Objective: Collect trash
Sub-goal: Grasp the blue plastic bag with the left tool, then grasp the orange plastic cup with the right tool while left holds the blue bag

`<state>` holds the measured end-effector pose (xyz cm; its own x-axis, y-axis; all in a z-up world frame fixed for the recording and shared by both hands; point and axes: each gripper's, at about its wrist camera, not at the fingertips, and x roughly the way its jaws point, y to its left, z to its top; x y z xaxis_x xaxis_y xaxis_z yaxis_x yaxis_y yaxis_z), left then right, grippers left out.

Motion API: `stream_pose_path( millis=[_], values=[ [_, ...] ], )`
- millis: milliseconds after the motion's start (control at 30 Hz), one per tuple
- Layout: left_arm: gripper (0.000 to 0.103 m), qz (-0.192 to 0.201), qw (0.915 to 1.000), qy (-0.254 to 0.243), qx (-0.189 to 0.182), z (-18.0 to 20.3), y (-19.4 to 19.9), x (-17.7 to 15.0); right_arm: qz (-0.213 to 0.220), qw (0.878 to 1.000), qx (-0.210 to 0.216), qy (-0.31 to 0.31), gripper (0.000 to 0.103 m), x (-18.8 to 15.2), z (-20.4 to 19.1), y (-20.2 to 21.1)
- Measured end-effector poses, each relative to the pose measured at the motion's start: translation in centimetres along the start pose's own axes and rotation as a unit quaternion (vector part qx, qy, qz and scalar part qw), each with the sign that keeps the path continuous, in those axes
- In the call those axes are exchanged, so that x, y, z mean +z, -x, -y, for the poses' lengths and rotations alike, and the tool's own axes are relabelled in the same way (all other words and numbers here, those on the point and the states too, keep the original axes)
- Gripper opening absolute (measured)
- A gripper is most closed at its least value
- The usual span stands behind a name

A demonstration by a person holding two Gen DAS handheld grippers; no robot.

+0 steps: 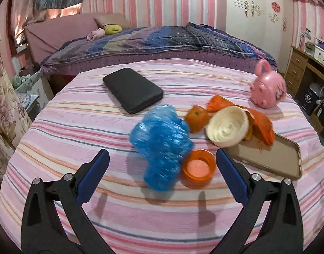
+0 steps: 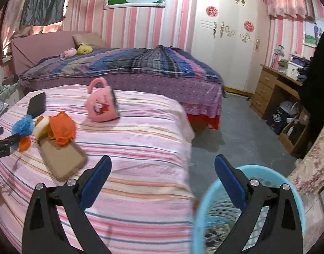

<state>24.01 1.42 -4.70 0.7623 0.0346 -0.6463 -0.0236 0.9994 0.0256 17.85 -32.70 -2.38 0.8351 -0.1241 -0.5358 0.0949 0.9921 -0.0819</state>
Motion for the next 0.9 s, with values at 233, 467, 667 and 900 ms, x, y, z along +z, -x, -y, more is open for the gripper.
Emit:
stream_pose_path(
  millis=[233, 467, 667, 900],
  values=[
    [0.067, -0.047, 0.9985, -0.001, -0.030, 0.0, -2.8, 0.6, -0.009, 1.000, 0.010, 0.022, 0.096, 0.5, -3.7, -1.5],
    [0.032, -0.045, 0.9975, 0.003, -0.055, -0.5, -2.8, 0.6, -0.012, 1.000, 0.023, 0.017, 0.096, 0.7, -5.7, -1.9],
    [0.028, -0.021, 0.9995, -0.003, -0.024, -2.2, -1.2, 0.1, -0.011, 0.999, 0.049, 0.017, 0.096, 1.1, -8.8, -2.3],
    [0.027, 0.005, 0.9995, -0.021, 0.022, -6.6, 1.2, -1.1, -0.016, 0.995, 0.089, 0.046, 0.096, 1.2, -13.5, -2.9]
  ],
)
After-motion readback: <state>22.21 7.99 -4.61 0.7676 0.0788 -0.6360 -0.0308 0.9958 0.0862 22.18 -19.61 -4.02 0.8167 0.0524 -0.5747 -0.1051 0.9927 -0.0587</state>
